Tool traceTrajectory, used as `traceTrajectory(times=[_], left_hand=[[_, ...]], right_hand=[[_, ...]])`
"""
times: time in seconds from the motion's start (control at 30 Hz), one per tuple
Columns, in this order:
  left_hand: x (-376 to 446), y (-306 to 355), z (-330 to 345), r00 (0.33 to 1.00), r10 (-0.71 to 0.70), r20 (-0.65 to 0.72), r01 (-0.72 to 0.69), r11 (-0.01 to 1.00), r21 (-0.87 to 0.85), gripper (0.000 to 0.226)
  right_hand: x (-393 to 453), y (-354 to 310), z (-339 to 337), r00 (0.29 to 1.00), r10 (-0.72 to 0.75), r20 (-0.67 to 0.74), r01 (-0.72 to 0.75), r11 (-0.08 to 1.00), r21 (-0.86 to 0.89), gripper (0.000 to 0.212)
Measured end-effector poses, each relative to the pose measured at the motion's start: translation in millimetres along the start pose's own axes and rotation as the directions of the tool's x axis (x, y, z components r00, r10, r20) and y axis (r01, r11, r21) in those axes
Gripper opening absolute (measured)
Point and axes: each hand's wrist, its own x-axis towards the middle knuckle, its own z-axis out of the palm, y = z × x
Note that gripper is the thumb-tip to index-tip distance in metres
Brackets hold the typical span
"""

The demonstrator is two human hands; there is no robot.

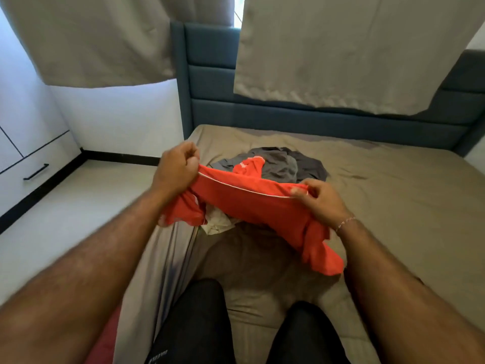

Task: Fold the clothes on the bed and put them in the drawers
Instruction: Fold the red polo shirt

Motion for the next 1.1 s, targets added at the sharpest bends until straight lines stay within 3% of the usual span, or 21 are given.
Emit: traceTrajectory(times=[0.07,0.1,0.17,0.2,0.27,0.37,0.43,0.5,0.57,0.67,0.77,0.8,0.87,0.9,0.93,0.97,1.03,1.1], left_hand=[[18.8,9.7,-31.0,0.950,0.171,0.260,-0.200,0.976,0.090,0.018],[27.8,14.3,-44.8,0.895,0.211,0.392,-0.294,0.941,0.165,0.026],[41.4,22.6,-64.9,0.815,0.234,0.531,-0.463,0.814,0.351,0.031],[47.2,25.2,-72.3,0.818,0.264,0.511,-0.516,0.730,0.447,0.028],[56.1,27.4,-81.4,0.843,0.415,0.341,-0.537,0.626,0.565,0.026],[70.9,26.2,-95.0,0.850,0.514,0.116,-0.447,0.586,0.676,0.019],[81.8,18.9,-100.0,0.881,0.464,0.090,-0.360,0.538,0.762,0.013],[92.0,8.3,-103.1,0.935,0.351,0.045,-0.238,0.529,0.814,0.011],[102.4,-4.0,-102.5,0.976,0.209,-0.062,-0.080,0.605,0.792,0.012],[114.9,-21.2,-91.0,0.980,0.010,-0.200,0.136,0.697,0.704,0.020],[129.4,-33.7,-67.6,0.955,-0.204,-0.215,0.296,0.665,0.686,0.033],[134.6,-37.4,-59.2,0.935,-0.295,-0.195,0.343,0.622,0.704,0.035],[149.3,-41.5,-42.1,0.827,-0.552,-0.106,0.500,0.636,0.588,0.031],[158.0,-39.5,-33.0,0.730,-0.684,0.007,0.629,0.676,0.384,0.028],[163.9,-32.2,-24.7,0.631,-0.762,0.147,0.756,0.646,0.106,0.027],[177.7,-24.2,-15.6,0.583,-0.770,0.260,0.812,0.556,-0.177,0.028],[205.9,-4.9,-3.5,0.645,-0.688,0.333,0.721,0.403,-0.563,0.028],[232.7,20.2,-0.5,0.748,-0.610,0.261,0.546,0.342,-0.765,0.027]], right_hand=[[14.1,-2.9,-24.0,0.980,-0.083,0.179,0.161,0.862,-0.480,0.013],[20.8,-5.7,-33.7,0.985,-0.080,0.155,0.157,0.791,-0.591,0.006],[32.1,-11.8,-51.6,0.998,-0.055,-0.003,0.041,0.776,-0.629,0.010],[38.0,-14.8,-61.5,0.996,-0.057,-0.074,0.001,0.800,-0.600,0.018],[44.1,-19.8,-80.2,0.970,-0.140,-0.198,0.022,0.865,-0.501,0.032],[48.2,-33.8,-94.9,0.861,-0.314,-0.401,0.133,0.899,-0.417,0.034],[52.7,-42.0,-97.7,0.818,-0.355,-0.452,0.130,0.881,-0.455,0.031],[61.6,-46.2,-102.0,0.826,-0.325,-0.460,0.061,0.864,-0.501,0.028],[77.1,-41.6,-106.6,0.868,-0.226,-0.443,-0.054,0.842,-0.536,0.019],[96.8,-29.2,-107.8,0.929,-0.027,-0.370,-0.225,0.752,-0.619,0.010],[117.2,-13.6,-102.8,0.946,0.173,-0.272,-0.323,0.529,-0.785,0.023],[123.0,-10.3,-99.5,0.932,0.272,-0.237,-0.351,0.525,-0.775,0.024],[139.8,-3.6,-89.3,0.872,0.464,-0.156,-0.470,0.706,-0.529,0.022],[149.5,-3.7,-83.7,0.833,0.539,-0.129,-0.552,0.792,-0.261,0.024],[156.1,-6.3,-76.4,0.787,0.611,-0.085,-0.607,0.791,0.070,0.026],[167.7,-12.2,-72.5,0.751,0.659,-0.029,-0.604,0.705,0.372,0.028],[191.4,-29.4,-70.0,0.762,0.645,0.050,-0.489,0.523,0.698,0.031],[213.0,-50.5,-78.3,0.812,0.583,-0.014,-0.323,0.470,0.821,0.024]])
